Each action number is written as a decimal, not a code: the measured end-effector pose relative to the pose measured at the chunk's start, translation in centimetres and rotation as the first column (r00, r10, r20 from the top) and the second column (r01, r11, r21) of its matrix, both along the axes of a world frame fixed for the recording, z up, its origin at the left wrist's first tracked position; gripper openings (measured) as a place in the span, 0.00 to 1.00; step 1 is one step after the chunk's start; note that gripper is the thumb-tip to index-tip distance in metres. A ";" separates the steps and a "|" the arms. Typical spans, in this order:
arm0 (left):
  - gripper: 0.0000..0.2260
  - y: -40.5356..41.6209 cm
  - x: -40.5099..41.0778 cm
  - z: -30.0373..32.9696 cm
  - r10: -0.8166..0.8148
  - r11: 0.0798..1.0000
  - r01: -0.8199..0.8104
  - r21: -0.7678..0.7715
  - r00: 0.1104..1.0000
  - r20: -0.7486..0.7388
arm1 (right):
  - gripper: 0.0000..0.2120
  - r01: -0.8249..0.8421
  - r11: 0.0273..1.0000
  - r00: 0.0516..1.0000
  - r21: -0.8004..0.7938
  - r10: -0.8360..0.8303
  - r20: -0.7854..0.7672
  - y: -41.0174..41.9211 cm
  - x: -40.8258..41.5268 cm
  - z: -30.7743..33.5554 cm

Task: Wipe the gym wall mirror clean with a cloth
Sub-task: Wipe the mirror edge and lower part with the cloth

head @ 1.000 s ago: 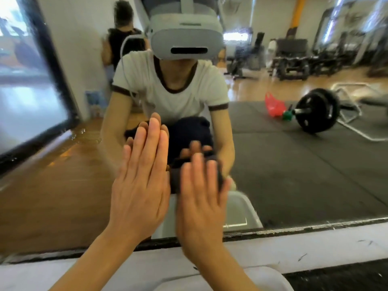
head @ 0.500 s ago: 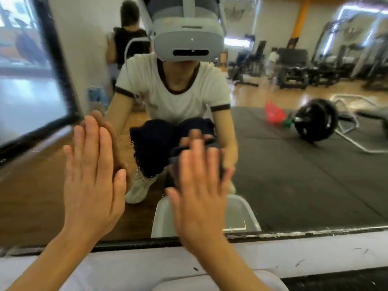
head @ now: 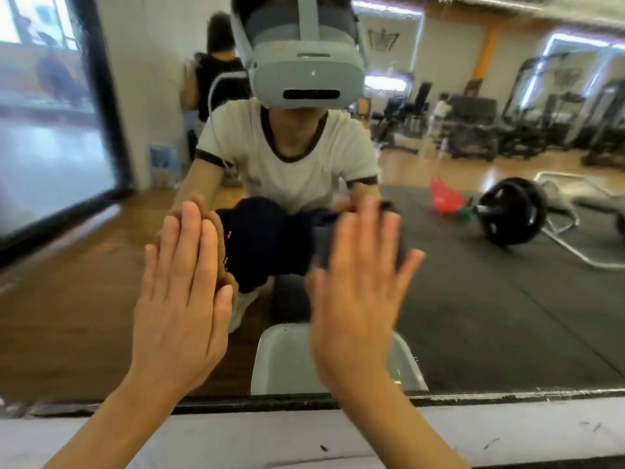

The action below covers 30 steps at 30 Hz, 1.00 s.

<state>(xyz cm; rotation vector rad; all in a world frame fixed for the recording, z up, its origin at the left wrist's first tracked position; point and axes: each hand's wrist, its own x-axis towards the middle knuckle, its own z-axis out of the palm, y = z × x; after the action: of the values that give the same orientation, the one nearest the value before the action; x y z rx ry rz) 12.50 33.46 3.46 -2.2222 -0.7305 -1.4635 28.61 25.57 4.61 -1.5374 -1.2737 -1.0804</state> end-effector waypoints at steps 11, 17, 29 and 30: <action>0.27 0.1 0.0 -0.1 -0.001 1.000 0.001 0.003 1.000 -0.005 | 0.26 0.032 0.988 0.977 0.148 0.001 -0.213 -3.0 6.3 2.7; 0.28 0.1 -0.3 0.0 -0.050 0.999 0.050 -0.015 0.999 -0.010 | 0.25 -0.084 0.995 0.979 -0.053 0.092 0.181 1.8 -4.5 4.2; 0.33 2.4 -6.0 1.3 0.029 0.997 -0.026 -0.066 0.999 0.042 | 0.26 -0.004 0.997 0.999 0.076 0.007 -0.039 0.4 -0.7 4.0; 0.33 2.4 -6.0 1.1 0.023 0.997 -0.021 -0.068 0.999 0.033 | 0.26 -0.030 0.999 0.997 0.013 0.029 0.072 1.6 -3.0 3.9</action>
<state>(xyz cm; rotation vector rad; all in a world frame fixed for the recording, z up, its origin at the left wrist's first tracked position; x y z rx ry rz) 6.46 35.91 4.61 -2.2365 -0.8241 -1.4902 25.62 27.12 8.50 -1.4764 -1.3306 -1.1320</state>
